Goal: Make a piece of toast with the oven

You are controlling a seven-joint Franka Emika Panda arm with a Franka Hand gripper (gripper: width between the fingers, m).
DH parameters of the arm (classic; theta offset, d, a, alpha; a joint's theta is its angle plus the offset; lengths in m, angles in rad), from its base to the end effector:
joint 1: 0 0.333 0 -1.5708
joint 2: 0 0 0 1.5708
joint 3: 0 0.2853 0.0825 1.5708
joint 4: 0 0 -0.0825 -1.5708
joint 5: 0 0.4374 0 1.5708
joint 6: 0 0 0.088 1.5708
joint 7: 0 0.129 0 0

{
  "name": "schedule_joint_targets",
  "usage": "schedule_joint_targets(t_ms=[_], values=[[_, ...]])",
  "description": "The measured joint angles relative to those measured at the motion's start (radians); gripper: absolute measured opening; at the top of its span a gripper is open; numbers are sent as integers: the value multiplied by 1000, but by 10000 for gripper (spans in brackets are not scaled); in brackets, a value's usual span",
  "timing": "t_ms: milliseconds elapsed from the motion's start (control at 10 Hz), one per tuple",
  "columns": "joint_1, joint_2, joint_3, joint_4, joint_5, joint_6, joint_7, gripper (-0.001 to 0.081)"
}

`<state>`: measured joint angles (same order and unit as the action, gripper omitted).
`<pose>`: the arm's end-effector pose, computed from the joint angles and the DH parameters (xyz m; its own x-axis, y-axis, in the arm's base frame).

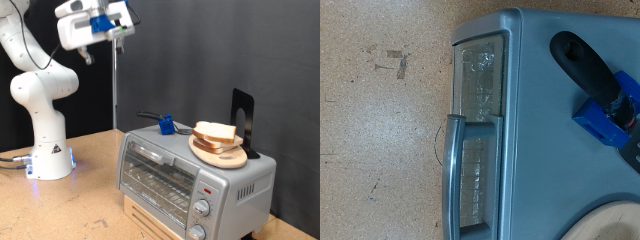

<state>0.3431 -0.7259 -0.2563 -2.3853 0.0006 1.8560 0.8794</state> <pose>0.4302 0.0317 0.5255 0.7363 -0.6765 -0.0175 -0.6593 -0.7113 -0.2437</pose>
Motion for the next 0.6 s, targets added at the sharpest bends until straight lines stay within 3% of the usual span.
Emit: schedule_joint_targets(t_ms=[200, 400, 600], values=[[9, -18, -5, -10, 24, 18, -45, 808], [15, -44, -8, -43, 49, 118, -69, 808], [3, -22, -13, -73, 41, 211, -66, 808]])
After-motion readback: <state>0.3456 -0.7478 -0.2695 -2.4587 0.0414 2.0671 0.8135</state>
